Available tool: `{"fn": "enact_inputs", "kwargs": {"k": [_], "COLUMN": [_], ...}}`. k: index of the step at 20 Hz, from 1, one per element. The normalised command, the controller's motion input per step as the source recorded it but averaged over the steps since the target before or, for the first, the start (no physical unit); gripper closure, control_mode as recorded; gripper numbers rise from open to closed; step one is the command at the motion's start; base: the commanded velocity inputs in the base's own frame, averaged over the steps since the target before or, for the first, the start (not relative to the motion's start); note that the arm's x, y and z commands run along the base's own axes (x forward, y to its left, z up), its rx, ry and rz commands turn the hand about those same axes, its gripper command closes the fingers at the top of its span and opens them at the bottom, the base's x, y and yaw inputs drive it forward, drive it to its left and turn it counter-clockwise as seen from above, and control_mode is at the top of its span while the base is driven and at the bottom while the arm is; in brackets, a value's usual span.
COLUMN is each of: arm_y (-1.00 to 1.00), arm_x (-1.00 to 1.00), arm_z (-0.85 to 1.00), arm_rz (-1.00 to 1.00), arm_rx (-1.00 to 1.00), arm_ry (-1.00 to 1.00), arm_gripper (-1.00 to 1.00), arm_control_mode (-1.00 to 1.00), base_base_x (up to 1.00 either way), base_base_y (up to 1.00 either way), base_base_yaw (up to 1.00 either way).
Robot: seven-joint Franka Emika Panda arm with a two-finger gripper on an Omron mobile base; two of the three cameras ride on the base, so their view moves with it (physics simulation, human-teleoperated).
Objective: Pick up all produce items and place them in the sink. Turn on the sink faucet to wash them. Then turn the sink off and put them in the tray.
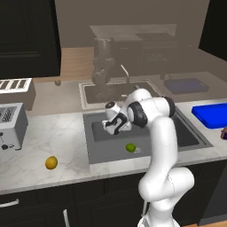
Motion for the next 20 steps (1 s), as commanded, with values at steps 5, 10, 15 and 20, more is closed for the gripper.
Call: {"fn": "enact_inputs", "kwargs": {"k": [5, 10, 15, 20], "arm_y": [0.23, 0.10, 0.02, 0.21], "arm_x": [-0.20, -0.54, -0.90, -0.80], "arm_z": [1.00, 0.89, 0.41, 0.32], "arm_rz": [0.10, 0.11, 0.06, 0.16], "arm_rx": [0.00, 0.00, 0.00, 0.01], "arm_ry": [-0.06, -0.03, -0.01, 0.00], "arm_gripper": [-1.00, -1.00, -1.00, -1.00], "arm_control_mode": [-1.00, -1.00, -1.00, -1.00], "base_base_x": [0.00, 0.00, 0.00, 0.00], "base_base_y": [0.00, 0.00, 0.00, 0.00], "base_base_yaw": [0.00, 0.00, 0.00, 0.00]}}
